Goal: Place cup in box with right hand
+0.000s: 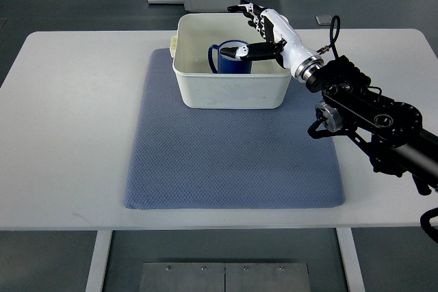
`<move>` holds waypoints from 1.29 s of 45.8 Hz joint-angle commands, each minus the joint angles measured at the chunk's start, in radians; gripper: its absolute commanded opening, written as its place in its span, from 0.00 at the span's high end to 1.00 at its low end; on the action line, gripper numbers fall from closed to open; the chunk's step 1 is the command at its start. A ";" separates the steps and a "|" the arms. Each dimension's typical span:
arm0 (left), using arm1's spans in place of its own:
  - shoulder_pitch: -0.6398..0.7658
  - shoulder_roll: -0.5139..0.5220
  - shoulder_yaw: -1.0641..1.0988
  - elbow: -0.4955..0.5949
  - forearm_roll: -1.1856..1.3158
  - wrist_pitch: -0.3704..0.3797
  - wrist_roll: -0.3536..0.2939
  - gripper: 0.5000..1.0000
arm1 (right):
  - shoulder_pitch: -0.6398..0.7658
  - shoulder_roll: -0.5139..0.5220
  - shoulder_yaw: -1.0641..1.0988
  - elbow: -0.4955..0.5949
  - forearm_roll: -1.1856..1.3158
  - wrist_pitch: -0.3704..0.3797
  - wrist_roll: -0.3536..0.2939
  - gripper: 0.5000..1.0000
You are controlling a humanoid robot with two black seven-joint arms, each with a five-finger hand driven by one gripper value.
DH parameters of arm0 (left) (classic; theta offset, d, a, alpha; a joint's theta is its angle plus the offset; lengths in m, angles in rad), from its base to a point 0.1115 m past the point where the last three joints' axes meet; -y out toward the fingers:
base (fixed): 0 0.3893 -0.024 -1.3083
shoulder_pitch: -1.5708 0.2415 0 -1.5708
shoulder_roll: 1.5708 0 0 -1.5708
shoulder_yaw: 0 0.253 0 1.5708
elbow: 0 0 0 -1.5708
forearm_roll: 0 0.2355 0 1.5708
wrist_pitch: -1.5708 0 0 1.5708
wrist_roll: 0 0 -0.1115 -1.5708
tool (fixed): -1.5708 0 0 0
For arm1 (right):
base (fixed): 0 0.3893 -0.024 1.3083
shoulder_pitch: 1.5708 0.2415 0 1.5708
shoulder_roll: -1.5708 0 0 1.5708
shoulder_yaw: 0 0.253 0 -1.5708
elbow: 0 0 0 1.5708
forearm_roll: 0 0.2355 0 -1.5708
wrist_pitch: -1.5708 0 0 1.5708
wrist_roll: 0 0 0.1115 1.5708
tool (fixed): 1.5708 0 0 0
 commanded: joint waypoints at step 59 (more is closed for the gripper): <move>0.000 0.000 0.000 0.001 0.000 0.000 -0.001 0.00 | -0.287 -0.215 0.548 0.072 0.054 0.123 -0.156 0.00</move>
